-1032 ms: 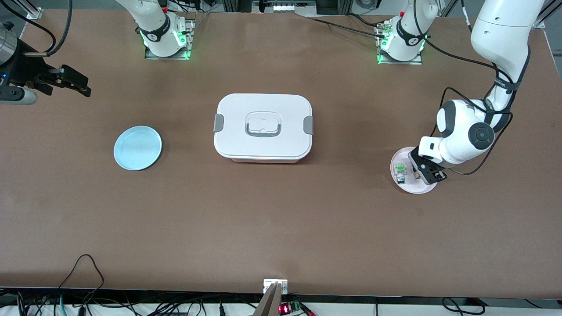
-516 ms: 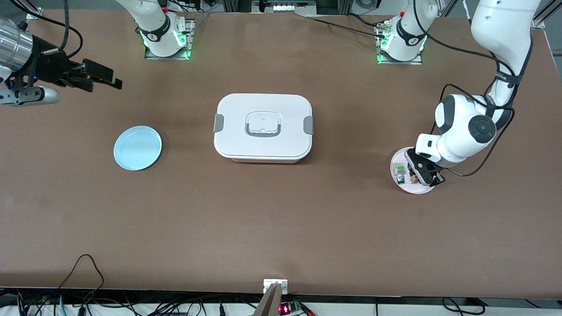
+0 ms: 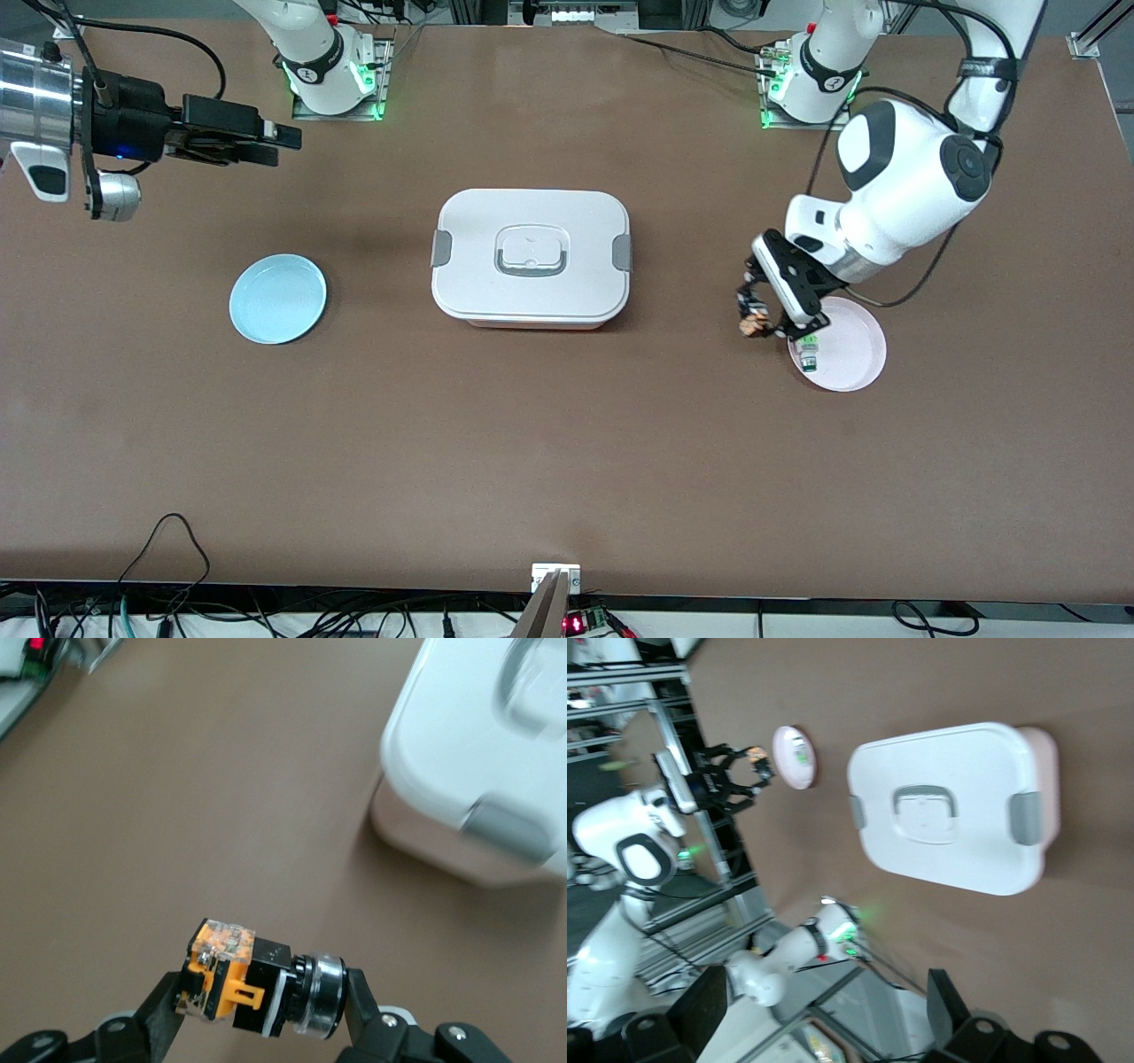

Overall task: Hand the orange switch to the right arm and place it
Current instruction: 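Lift the orange switch with the left gripper while the right gripper reaches over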

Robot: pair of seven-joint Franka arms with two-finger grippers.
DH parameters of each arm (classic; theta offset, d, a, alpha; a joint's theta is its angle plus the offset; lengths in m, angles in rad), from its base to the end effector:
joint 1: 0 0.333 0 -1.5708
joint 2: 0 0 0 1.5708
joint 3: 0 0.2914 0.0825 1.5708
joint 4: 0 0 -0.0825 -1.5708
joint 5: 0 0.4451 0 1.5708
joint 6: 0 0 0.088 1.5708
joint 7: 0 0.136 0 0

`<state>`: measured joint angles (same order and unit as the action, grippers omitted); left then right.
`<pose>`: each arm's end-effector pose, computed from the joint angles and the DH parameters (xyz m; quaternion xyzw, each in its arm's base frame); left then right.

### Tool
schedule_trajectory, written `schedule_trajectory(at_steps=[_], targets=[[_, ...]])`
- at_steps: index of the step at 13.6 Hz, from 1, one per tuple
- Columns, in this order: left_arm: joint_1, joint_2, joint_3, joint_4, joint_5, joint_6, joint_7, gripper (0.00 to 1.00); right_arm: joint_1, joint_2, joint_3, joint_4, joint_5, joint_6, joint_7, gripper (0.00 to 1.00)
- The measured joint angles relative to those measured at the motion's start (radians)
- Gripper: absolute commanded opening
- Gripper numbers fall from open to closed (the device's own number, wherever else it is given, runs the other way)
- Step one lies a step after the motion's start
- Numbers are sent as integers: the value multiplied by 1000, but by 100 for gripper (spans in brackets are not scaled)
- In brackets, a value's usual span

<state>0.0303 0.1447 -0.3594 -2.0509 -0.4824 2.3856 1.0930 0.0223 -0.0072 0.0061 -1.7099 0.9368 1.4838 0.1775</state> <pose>0.6085 -0.2211 0.3084 0.8331 -0.5055 0.1624 0.1553 0.5930 0.1322 0.5542 -0.8837 0.0762 0.1433 0.4389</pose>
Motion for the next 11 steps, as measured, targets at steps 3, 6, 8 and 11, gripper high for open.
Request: schedule_trajectory(at_steps=[3,6,8,11], targets=[[0,0,-19,96,-251,-124,5,0,1,3,1,-68,183,57,-7,100],[-1,4,-38,158,-488,-202,89,0,4,4,5,-128,335,77,-44,100],[-4,14,-73,163,-656,-229,179,0,4,5,6,-162,418,78,-53,100],[-8,40,-143,165,-871,-238,285,0,5,4,13,-187,463,80,-61,100]])
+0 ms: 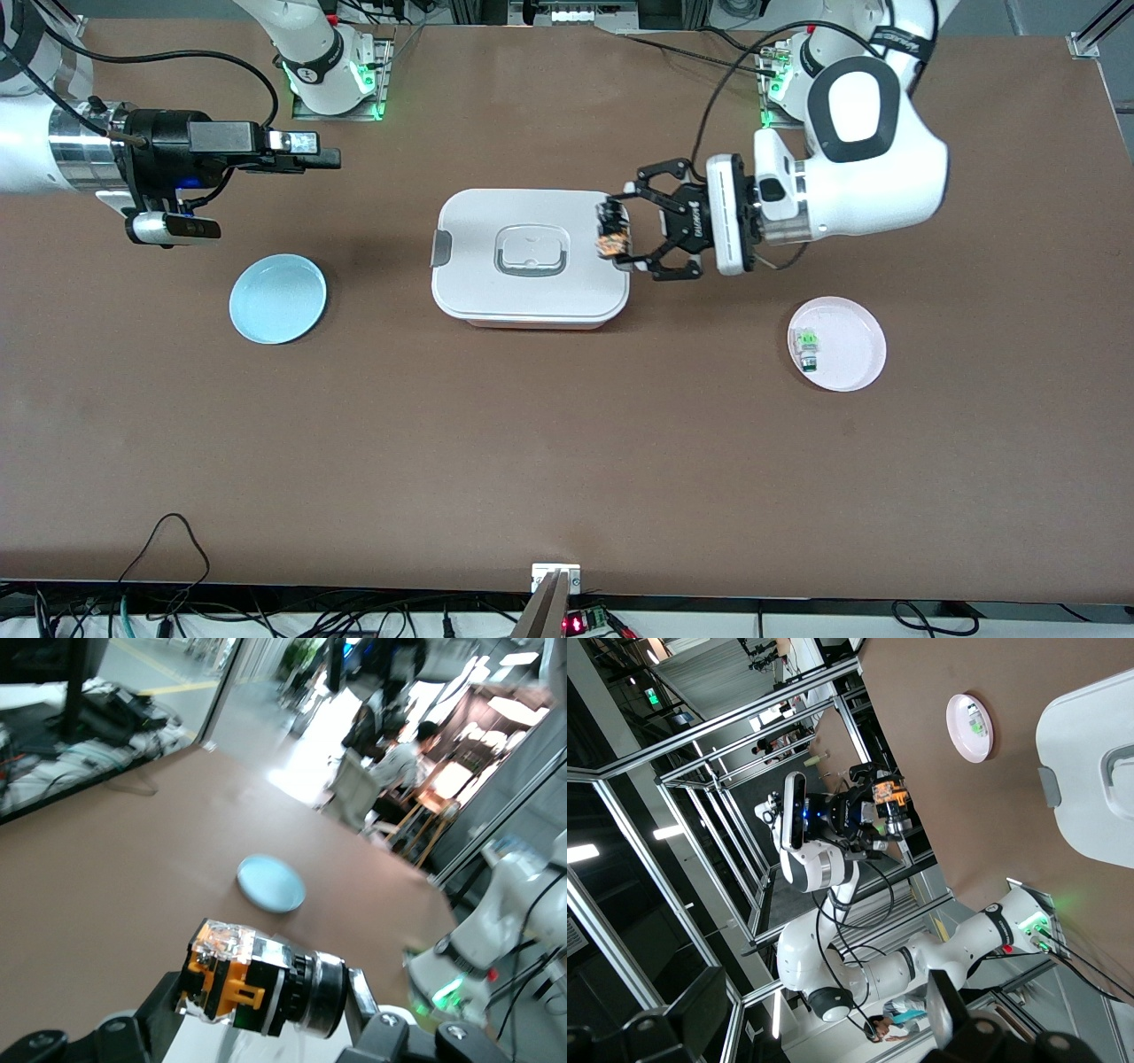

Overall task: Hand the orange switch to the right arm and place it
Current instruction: 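Lift the orange switch with the left gripper while the right gripper reaches over, then close the right gripper on the orange switch held by the left gripper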

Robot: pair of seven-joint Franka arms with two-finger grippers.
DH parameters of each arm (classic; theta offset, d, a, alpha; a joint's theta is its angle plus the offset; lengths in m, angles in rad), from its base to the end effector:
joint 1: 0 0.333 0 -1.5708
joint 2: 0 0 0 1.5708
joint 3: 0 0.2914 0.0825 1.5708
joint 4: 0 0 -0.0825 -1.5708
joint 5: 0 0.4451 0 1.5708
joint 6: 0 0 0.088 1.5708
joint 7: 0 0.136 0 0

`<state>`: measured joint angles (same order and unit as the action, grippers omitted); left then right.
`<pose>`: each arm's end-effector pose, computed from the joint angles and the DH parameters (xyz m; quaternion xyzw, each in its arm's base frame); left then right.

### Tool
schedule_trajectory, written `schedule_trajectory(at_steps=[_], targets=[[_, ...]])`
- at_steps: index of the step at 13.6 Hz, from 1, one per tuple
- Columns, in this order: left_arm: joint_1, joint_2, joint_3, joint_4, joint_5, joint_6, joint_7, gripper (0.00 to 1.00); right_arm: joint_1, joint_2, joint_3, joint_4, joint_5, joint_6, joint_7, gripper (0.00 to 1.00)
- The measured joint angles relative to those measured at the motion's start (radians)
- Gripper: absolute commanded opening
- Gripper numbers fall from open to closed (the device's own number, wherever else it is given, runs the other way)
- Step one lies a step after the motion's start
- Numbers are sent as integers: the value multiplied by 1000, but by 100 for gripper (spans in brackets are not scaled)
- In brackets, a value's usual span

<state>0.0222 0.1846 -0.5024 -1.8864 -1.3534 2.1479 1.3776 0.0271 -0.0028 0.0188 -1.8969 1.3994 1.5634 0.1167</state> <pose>0.5844 -0.3650 0.4006 0.7065 -0.4118 0.2735 0.5064 0.5982 0.1623 0.5117 -0.7506 0.1279 0.1772 0.6236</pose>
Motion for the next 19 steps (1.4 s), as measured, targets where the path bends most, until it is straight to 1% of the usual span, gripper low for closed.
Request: schedule_trajectory(at_steps=[2,5,7,9,12,15,19], targets=[[-1,12,-43,11,-138,-4,81,0,0,-3,21,-5,12,24,-5,100],[-8,36,-111,45,-335,-7,180,0,3,-19,103,-41,66,128,-18,100],[-28,49,-128,69,-426,-7,212,0,5,-30,147,-66,89,175,-29,100],[-52,59,-129,90,-489,-7,219,0,5,-37,166,-75,91,197,-31,100],[-84,73,-129,115,-544,-7,219,0,5,-47,208,-83,104,261,-28,100],[-94,82,-129,126,-549,-6,212,0,6,-60,266,-83,148,324,-12,100],[-108,88,-129,133,-550,-6,200,0,5,-78,275,-83,154,335,27,94]])
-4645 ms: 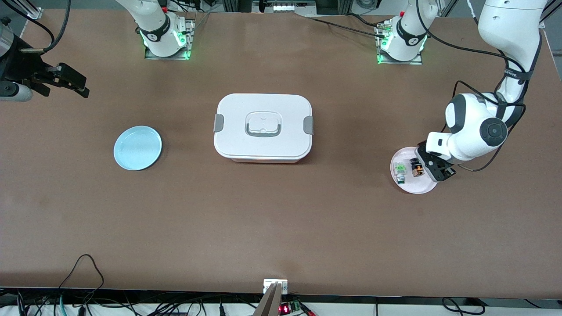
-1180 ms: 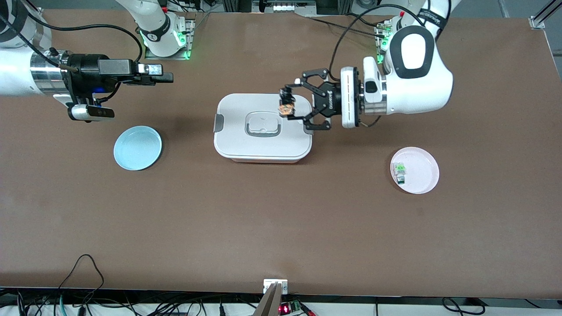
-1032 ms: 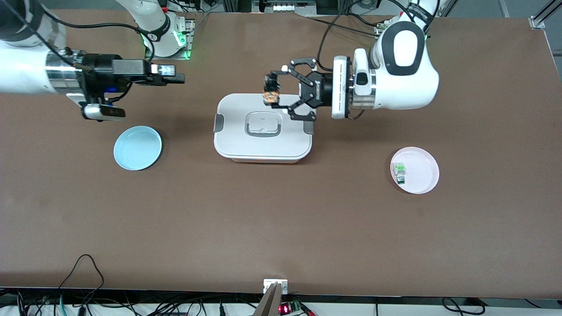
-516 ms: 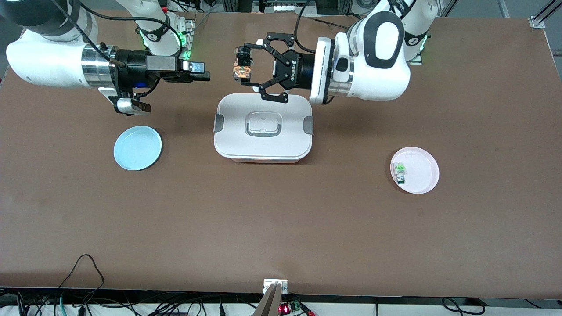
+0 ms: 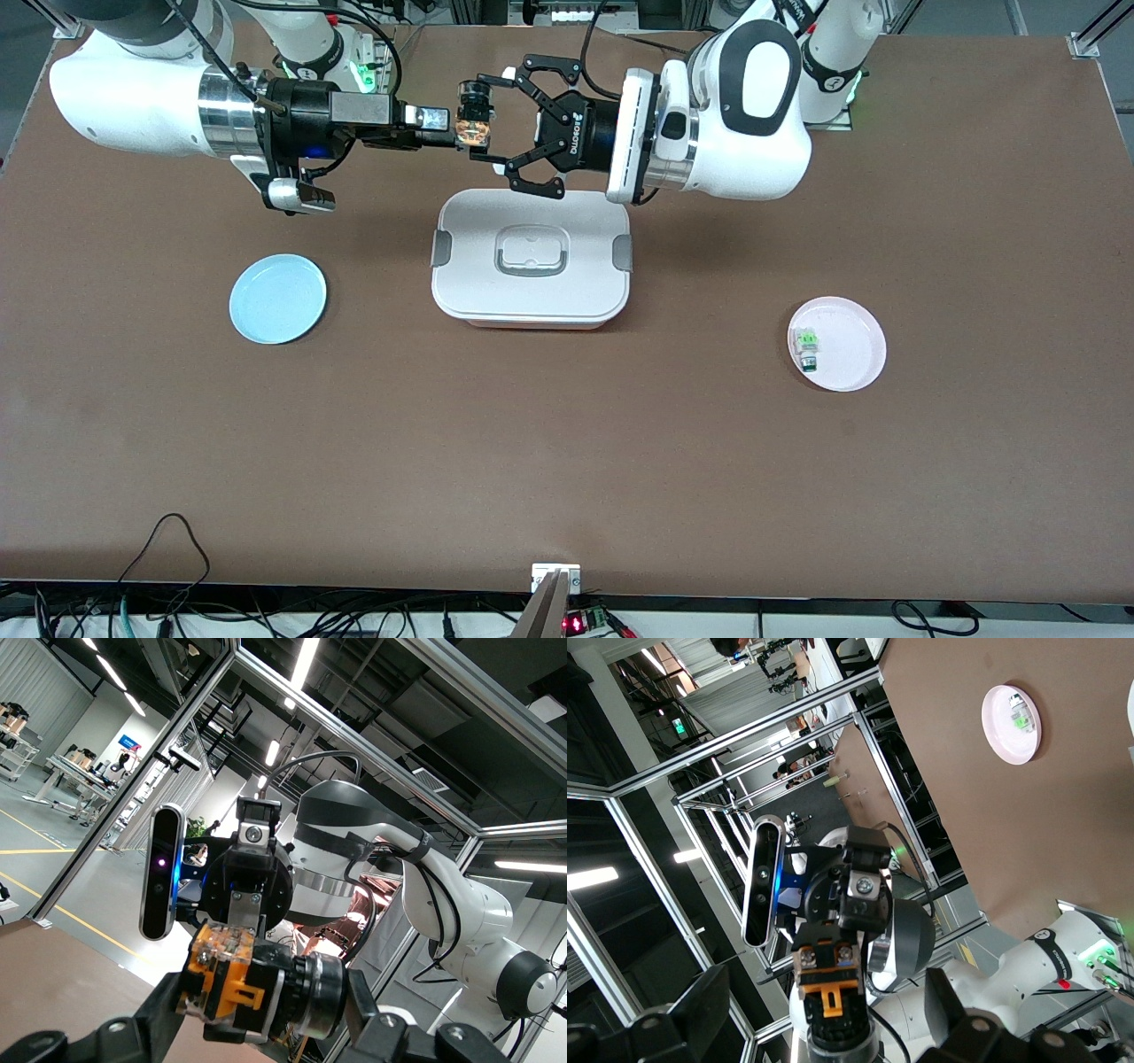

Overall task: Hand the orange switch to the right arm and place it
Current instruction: 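Close the right gripper on the orange switch held by the left gripper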

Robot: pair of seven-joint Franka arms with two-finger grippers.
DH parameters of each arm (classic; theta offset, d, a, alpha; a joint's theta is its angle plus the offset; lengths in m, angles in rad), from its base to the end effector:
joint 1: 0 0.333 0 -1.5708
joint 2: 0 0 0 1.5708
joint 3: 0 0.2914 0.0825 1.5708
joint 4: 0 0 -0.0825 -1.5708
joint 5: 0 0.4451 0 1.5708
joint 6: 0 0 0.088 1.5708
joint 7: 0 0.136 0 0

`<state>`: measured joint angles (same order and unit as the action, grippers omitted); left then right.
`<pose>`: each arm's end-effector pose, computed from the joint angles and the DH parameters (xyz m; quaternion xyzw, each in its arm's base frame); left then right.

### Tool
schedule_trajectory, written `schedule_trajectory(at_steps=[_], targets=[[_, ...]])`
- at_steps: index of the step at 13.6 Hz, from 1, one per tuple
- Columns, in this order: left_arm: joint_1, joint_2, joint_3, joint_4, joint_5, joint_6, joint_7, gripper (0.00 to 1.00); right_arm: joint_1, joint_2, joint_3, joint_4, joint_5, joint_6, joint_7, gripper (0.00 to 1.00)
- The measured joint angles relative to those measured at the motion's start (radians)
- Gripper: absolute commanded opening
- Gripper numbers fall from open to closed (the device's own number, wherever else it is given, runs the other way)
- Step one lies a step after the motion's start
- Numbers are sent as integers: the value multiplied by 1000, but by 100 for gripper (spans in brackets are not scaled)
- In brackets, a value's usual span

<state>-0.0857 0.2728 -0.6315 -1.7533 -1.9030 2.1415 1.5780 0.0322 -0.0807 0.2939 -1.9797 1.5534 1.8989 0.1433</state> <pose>0.5320 -0.5024 0.4701 0.5663 -0.3106 0.3405 0.6833 0.5608 0.2996 0.5175 -0.7386 0.1606 0.1506 0.6372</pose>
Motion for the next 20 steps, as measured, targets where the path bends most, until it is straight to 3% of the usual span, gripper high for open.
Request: schedule_trajectory(at_steps=[4,9,11,12,15,16,17,20], targets=[[0,0,0,1,0,0,-3,0,0,-11,24,0,3,39,10,79],[0,0,0,1,0,0,-3,0,0,-11,40,0,3,61,10,32],[1,0,1,5,-4,0,-6,0,-1,-11,40,-1,3,62,9,9],[1,1,1,6,-4,0,-16,0,-1,-11,40,-1,3,63,7,3],[1,1,1,6,-4,0,-16,0,-1,-12,40,-1,3,63,7,0],[1,1,1,6,-4,0,-17,5,-1,-12,40,-1,3,63,7,0],[1,1,1,6,-4,0,-18,99,-1,-12,40,-1,3,63,7,0],[0,4,0,4,-4,0,-24,100,-2,-12,41,-1,4,64,9,0]])
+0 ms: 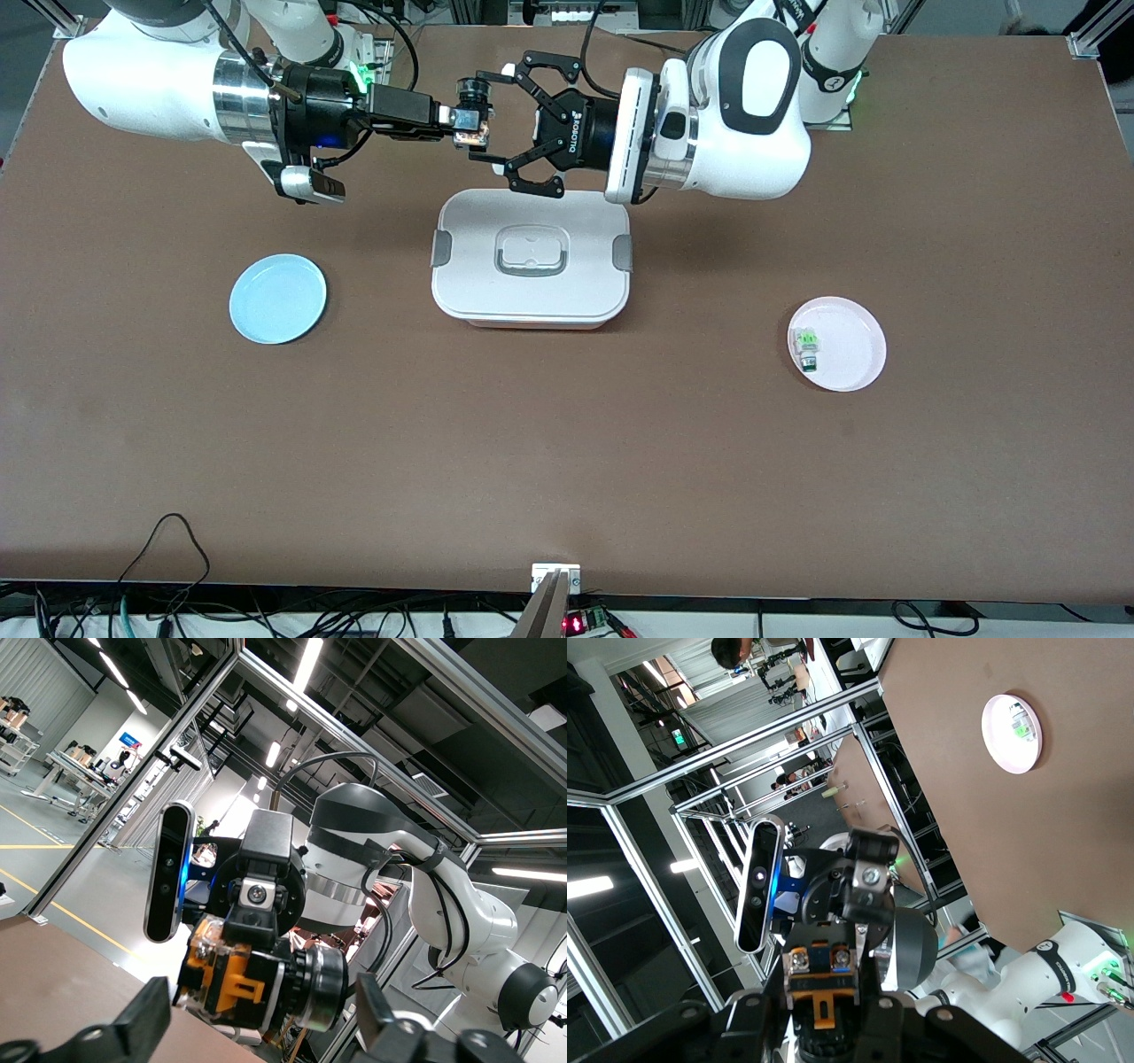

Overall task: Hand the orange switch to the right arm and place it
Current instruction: 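Close the right gripper on the orange switch held by the left gripper, then open the left gripper and withdraw while the right gripper carries the switch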

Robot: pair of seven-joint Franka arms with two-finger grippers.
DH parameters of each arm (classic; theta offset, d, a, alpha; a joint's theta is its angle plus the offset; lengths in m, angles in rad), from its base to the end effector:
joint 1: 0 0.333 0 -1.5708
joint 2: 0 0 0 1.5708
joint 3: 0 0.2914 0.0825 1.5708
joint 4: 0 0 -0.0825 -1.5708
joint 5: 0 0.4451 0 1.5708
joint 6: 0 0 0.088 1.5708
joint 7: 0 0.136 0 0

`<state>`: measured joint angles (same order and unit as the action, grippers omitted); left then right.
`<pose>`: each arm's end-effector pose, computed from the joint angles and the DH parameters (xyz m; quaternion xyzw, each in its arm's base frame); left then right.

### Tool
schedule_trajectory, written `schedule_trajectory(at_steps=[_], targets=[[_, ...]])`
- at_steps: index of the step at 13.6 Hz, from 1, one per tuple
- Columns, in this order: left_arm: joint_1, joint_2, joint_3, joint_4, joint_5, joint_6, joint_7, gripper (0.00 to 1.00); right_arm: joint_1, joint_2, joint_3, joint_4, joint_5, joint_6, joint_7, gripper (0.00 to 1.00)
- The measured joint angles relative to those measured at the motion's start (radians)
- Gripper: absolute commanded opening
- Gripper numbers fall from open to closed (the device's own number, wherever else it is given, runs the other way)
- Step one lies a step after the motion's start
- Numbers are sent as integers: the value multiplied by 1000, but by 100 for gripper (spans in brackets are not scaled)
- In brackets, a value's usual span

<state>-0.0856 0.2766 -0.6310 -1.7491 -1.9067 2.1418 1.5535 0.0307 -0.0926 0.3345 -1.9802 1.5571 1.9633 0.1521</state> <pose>0.5337 -0.5021 0.4705 0.5695 -0.3010 0.3330 0.6886 0.5550 0.3160 0.5217 -0.7433 0.1675 0.1372 0.6330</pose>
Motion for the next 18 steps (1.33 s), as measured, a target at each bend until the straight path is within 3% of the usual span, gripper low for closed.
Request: schedule_trajectory(at_steps=[3,4,8,13,16,18], targets=[[12,4,8,-2,0,2,0,100,-2,0,-1,9,-12,5,-6,0],[28,4,13,-10,0,9,0,100,-3,-1,-3,18,-53,2,-11,0],[158,5,58,-79,0,14,1,100,-7,9,-19,106,-436,-88,-52,0],[201,5,260,-123,66,12,1,100,-29,32,-24,157,-932,-195,-375,0],[231,2,356,-128,206,14,2,100,-47,50,-27,159,-1212,-226,-616,0],[257,-16,392,-122,338,45,0,100,-62,74,-30,157,-1352,-227,-781,0]])
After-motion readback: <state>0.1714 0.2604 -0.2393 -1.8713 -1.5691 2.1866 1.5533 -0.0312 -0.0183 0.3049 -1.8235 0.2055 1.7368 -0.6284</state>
